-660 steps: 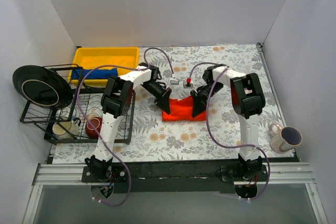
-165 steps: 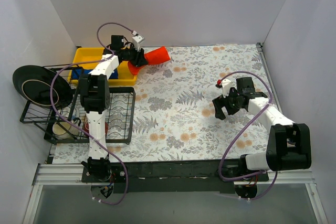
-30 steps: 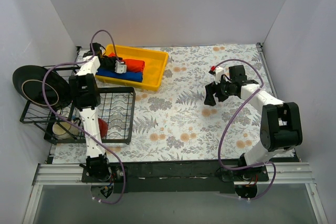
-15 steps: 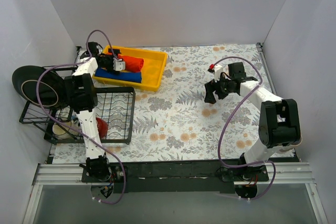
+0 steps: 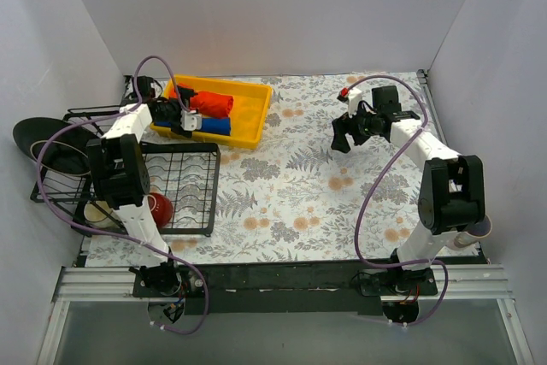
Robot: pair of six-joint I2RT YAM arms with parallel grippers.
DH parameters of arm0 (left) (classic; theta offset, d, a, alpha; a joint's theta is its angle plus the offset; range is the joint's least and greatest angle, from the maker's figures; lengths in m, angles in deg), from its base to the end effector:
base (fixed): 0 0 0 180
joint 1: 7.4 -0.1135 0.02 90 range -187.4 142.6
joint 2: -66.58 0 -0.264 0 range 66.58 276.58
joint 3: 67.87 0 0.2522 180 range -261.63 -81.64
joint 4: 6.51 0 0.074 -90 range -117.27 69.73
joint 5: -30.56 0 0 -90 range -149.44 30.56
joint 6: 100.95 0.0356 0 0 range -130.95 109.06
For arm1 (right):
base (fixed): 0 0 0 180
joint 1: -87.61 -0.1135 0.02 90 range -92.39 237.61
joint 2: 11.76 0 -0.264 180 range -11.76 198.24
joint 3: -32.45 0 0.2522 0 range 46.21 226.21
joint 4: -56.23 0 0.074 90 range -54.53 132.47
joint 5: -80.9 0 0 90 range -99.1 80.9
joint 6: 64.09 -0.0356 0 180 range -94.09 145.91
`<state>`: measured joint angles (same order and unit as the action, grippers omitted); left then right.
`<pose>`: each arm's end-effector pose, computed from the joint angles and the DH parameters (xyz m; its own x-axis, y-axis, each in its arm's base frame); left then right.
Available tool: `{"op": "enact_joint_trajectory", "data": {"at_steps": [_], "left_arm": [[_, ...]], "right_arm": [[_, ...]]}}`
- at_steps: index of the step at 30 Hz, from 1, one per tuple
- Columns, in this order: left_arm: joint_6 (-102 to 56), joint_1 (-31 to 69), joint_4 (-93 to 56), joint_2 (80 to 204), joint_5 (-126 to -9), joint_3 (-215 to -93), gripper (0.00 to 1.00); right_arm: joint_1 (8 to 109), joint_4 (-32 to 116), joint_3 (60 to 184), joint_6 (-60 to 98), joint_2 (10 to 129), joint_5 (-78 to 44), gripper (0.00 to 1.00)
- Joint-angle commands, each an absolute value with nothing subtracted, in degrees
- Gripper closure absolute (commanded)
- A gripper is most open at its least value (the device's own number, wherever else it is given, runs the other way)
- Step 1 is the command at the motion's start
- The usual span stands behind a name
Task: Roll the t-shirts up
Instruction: Place the T-shirt in the bin, then move the bin to the corner of the board.
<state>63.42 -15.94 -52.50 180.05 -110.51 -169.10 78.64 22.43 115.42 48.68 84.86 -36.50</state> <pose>0.4218 0.0353 0.2203 0.0737 0.6230 -0.7788 0.8936 0.3054 0.3289 0.3599 0.0734 0.2384 -0.4984 -0.4265 -0.7547 -0.6927 0.7194 0.0509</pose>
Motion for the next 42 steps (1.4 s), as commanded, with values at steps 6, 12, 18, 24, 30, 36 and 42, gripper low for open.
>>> {"op": "enact_joint_trajectory", "data": {"at_steps": [6,12,18,24,30,36,42], "left_arm": [[16.19,-5.93,-20.30,176.01,-103.50,-168.11,0.02],[-10.57,5.33,-11.21,174.42,-89.60,-172.68,0.02],[-36.28,12.45,-24.29,184.50,-91.95,-187.78,0.24],[-46.19,13.95,-39.67,196.38,-100.40,-202.65,1.00],[-43.64,14.65,-46.55,202.63,-94.62,-205.12,1.00],[-43.29,14.74,-46.99,207.81,-72.59,-208.80,1.00],[-47.24,12.55,-43.04,209.75,-57.43,-210.22,1.00]], "right_arm": [[79.00,23.39,110.74,47.36,80.27,-37.75,0.08],[79.00,23.83,106.51,47.71,76.14,-36.00,0.07],[79.00,24.45,103.08,47.01,73.06,-33.62,0.07],[79.18,24.71,101.41,47.01,71.39,-32.92,0.08],[79.88,24.62,99.57,47.01,69.46,-32.74,0.08],[81.02,24.62,97.46,46.92,67.87,-32.57,0.08],[81.37,24.54,95.96,46.65,66.91,-33.09,0.08]]}}
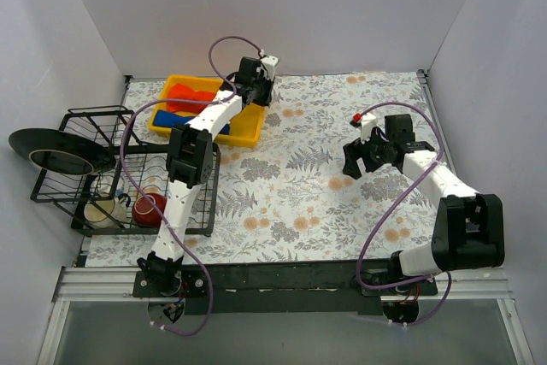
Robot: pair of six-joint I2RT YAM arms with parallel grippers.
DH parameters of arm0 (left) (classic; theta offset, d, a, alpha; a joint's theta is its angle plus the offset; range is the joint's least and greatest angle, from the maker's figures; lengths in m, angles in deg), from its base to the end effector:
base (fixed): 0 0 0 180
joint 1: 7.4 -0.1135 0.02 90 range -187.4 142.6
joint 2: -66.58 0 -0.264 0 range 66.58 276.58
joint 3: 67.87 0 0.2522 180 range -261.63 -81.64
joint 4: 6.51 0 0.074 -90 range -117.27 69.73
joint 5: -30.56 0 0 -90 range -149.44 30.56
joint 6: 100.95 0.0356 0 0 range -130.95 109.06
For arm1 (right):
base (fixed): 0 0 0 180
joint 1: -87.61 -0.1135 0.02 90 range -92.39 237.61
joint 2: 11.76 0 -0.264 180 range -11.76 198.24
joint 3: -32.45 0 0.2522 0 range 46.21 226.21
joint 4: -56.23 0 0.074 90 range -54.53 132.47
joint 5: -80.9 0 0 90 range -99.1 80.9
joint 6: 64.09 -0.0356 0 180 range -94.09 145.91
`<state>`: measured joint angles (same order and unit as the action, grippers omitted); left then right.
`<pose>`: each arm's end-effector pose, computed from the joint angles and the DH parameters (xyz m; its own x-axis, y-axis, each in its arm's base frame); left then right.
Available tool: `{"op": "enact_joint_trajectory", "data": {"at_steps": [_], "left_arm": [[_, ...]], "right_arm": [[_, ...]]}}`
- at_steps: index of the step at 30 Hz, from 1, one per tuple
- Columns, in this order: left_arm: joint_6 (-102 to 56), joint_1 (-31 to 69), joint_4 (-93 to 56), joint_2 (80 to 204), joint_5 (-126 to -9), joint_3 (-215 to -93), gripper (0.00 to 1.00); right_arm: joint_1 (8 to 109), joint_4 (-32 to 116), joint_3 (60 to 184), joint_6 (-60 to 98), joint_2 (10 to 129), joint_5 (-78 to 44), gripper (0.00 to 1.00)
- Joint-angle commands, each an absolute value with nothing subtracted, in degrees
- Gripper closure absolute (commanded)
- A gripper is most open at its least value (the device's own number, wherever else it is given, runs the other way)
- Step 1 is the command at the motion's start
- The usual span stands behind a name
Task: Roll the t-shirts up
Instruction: Move the bin to the corner of the board.
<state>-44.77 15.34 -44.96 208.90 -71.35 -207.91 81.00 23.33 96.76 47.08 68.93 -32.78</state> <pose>0.5168 -0.2246 0.1938 -0.7907 -0.2591 -0.5546 0.0991 0.8399 -0.5336 0.2852 0.0474 0.2221 -0.5700 -0.3990 -0.7183 -0.6129 0.7887 0.0483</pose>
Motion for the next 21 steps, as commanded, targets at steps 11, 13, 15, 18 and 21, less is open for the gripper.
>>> {"op": "enact_joint_trajectory", "data": {"at_steps": [11,13,15,18,21], "left_arm": [[-38.81,7.98,-36.54,204.22,-56.01,-200.03,1.00],[-37.84,7.98,-36.01,203.87,-56.54,-200.46,1.00],[-37.84,8.15,-36.00,203.78,-58.03,-203.18,1.00],[-38.54,9.03,-36.26,202.11,-64.23,-206.52,0.98],[-38.37,11.05,-36.71,196.85,-71.81,-204.88,0.33]], "right_arm": [[82.69,24.71,93.76,46.83,64.01,-33.00,0.08],[82.95,24.80,93.32,46.74,63.39,-32.92,0.08],[83.04,24.36,93.06,46.66,62.69,-32.66,0.07],[83.57,23.75,93.06,47.00,61.63,-31.86,0.07],[83.57,23.39,94.19,46.40,60.23,-30.64,0.07]]}}
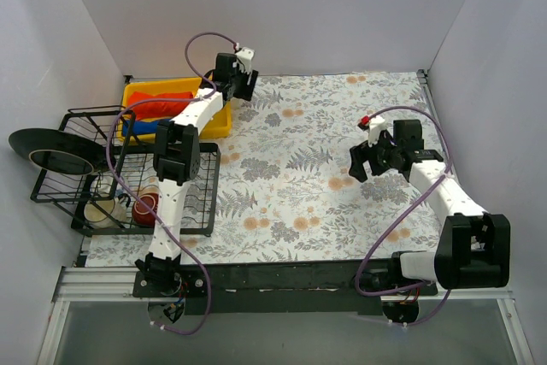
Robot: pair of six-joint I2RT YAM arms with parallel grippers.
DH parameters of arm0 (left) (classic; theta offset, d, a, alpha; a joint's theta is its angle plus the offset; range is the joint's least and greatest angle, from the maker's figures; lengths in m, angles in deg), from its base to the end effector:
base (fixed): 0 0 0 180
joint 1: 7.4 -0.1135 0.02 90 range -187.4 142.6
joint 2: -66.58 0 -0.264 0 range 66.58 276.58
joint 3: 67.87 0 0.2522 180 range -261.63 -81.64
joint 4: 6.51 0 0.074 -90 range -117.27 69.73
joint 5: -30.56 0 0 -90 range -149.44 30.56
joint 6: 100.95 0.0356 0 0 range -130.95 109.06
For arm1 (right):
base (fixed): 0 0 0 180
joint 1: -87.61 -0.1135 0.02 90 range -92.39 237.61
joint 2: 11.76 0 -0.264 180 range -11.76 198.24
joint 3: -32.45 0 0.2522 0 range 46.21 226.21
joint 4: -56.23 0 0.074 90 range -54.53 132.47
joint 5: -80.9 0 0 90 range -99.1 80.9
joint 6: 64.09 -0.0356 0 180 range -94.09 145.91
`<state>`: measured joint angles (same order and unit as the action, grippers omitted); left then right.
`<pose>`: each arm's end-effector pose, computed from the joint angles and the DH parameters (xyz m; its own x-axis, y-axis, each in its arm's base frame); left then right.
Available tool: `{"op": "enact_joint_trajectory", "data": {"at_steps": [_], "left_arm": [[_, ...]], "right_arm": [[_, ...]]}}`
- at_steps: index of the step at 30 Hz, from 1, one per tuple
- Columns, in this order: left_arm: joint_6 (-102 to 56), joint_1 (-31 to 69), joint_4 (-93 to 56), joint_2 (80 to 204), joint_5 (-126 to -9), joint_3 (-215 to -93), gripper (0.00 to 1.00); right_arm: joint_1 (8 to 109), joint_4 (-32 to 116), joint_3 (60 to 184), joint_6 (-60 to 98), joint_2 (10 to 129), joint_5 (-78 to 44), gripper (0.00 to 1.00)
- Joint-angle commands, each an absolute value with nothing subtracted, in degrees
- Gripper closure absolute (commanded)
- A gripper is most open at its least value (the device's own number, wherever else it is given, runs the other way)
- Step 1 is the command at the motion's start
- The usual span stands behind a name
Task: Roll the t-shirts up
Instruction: Move the bin to the corner of the board, then reset both arms
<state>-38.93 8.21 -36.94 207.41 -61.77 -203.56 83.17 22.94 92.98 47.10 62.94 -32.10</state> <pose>0.5438 -0.1534 0.1939 -0.6358 -0.3091 -0.7072 0.0027 0.9154 -0.4025 0.2652 0.0345 0.2277 -0.5640 -0.3775 -0.7345 -0.5775 0.8160 0.0240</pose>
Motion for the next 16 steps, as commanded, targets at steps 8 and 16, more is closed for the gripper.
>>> {"op": "enact_joint_trajectory", "data": {"at_steps": [8,16], "left_arm": [[-40.56,14.48,-38.45,178.39,-88.62,-180.19,0.02],[-34.16,14.57,-45.92,170.55,-92.67,-170.66,0.02]], "right_arm": [[83.48,13.48,105.01,40.32,63.56,-16.13,0.01],[83.40,13.28,106.24,42.17,62.86,-25.34,0.01]]}}
